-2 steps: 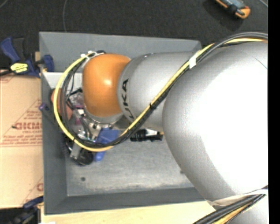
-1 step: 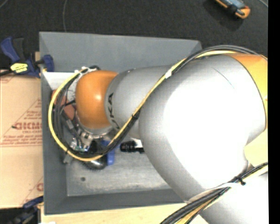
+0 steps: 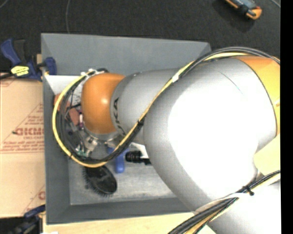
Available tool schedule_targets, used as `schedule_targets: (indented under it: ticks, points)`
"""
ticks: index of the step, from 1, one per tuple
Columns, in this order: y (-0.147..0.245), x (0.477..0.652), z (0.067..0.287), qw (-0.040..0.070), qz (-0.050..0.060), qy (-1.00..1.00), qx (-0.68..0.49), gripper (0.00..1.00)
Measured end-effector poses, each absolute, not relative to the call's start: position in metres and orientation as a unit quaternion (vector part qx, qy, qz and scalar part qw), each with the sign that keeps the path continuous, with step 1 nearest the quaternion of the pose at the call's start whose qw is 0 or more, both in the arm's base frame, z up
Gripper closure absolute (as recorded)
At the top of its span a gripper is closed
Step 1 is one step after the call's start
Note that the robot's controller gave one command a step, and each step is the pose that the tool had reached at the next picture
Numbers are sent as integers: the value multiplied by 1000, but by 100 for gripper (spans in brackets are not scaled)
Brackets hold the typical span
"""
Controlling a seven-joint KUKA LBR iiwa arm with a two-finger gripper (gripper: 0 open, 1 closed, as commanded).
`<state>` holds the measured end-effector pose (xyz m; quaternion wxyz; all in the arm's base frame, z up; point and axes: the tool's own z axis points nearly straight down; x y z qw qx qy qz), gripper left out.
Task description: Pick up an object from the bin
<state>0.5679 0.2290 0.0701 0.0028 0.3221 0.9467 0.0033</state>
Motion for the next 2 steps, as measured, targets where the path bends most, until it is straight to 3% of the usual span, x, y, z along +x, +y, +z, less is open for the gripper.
schedule_targets:
  ticks: [2]
  points:
    - [227,567,82,2,3,942,336,100]
